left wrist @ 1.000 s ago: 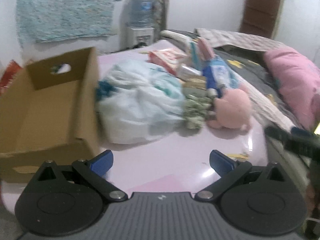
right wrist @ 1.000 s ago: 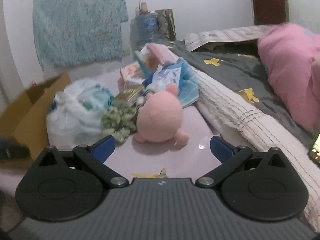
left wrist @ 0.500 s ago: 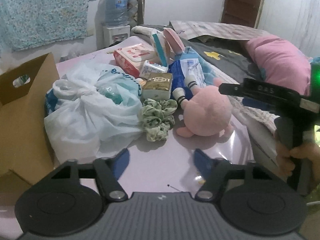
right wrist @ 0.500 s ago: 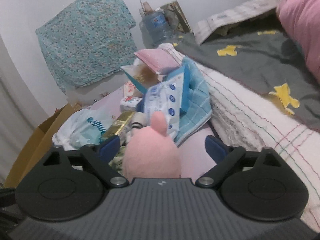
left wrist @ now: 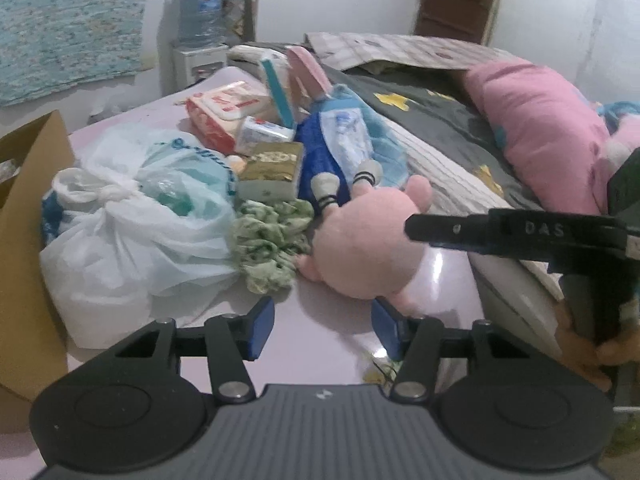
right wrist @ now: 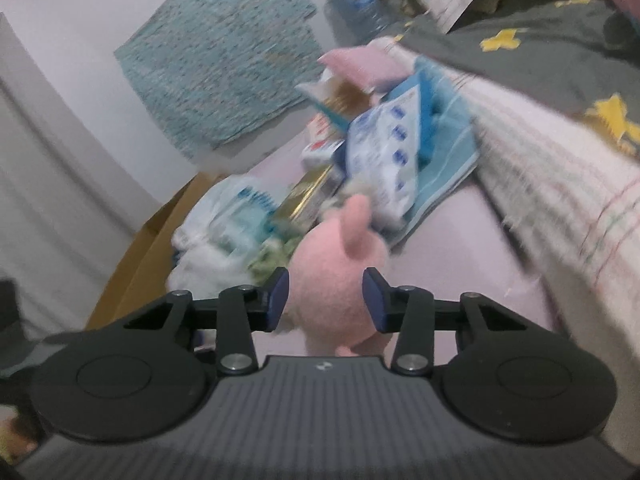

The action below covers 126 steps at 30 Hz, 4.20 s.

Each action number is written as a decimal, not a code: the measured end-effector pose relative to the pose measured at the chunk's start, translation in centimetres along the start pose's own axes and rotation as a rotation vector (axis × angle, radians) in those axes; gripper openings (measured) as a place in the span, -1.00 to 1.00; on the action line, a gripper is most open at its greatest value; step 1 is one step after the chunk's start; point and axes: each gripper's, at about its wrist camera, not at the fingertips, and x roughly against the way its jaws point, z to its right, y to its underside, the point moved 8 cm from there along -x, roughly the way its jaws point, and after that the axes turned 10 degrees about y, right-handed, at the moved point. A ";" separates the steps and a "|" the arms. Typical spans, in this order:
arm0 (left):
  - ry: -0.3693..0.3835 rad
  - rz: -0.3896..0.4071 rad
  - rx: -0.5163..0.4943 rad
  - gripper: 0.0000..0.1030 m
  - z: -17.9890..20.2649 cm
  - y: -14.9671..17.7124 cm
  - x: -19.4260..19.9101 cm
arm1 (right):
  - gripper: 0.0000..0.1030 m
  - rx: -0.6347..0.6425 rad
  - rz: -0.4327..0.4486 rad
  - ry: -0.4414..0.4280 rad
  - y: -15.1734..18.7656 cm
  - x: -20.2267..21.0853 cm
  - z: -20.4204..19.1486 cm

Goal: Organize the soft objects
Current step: 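Reach the left tool to the pink plush doll and close on it, then lift the pink doll with the left tool while the right tool grasps the green scrunchie, then lower the doll and scrunchie into the cardboard box and open both tools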

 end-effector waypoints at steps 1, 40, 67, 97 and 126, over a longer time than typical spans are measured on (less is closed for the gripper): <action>0.007 -0.009 -0.006 0.20 0.2 0.1 -0.1 | -0.22 -0.004 -0.013 -0.021 0.5 0.3 -0.3; -0.147 -0.089 -0.364 0.45 6.6 -1.8 -8.9 | -0.07 -0.340 0.092 -0.019 1.9 3.5 6.6; 0.207 -0.007 0.166 0.36 1.3 -2.4 1.9 | 0.18 -0.380 0.114 -0.131 1.9 4.4 3.6; -0.032 0.285 0.288 0.36 -11.5 -3.8 15.6 | -0.44 0.082 -0.093 0.146 1.5 -12.4 -6.4; -0.156 0.437 0.335 0.35 -16.8 -2.5 24.0 | -0.57 0.063 0.048 -0.130 0.0 0.3 -15.3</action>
